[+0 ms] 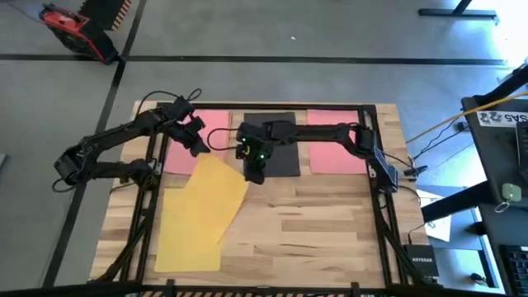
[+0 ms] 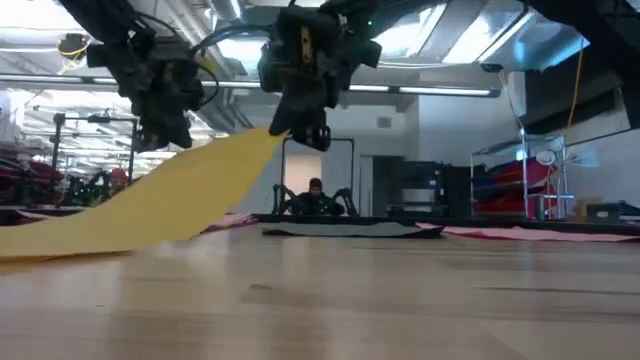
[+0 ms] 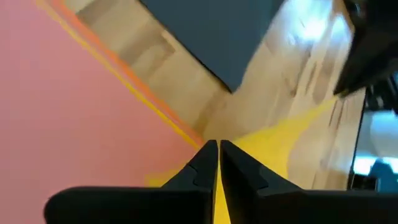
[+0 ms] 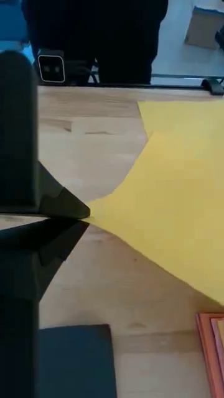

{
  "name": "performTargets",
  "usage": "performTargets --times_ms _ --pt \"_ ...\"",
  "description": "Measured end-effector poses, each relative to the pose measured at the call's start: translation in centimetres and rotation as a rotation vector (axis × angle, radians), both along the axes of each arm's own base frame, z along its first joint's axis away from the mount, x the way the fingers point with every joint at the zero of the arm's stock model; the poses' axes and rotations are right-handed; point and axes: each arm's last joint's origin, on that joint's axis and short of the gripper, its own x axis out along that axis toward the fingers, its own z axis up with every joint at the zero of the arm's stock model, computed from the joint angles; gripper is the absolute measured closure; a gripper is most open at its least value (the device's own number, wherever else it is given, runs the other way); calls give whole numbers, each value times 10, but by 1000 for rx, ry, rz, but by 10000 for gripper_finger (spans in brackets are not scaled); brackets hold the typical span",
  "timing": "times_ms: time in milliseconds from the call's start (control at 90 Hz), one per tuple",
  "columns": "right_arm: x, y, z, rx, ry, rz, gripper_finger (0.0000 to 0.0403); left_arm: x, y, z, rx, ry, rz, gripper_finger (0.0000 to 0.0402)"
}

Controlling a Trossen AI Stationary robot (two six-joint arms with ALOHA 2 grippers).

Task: Organize paper
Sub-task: Stack the yellow paper on top of the other yellow paper

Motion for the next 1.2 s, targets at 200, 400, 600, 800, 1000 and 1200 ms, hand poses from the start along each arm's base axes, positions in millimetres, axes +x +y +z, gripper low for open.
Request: performTargets --times_ms 200,400,600,800,1000,1200 --pt "0 0 0 -17 -2 -1 403 1 -1 3 54 -47 -100 356" --pt "-1 0 -1 -22 7 13 403 3 -3 2 240 -44 -271 327" --pt "-2 0 -1 -28 4 24 403 12 -13 -1 533 88 -497 309" --pt "-2 0 -1 -30 1 28 403 18 -19 -1 694 176 -615 304" --pt "-2 0 -1 -32 -2 32 403 23 -17 1 760 155 -621 304" --pt "-2 0 -1 -34 -5 35 403 28 -18 -8 740 177 -692 304"
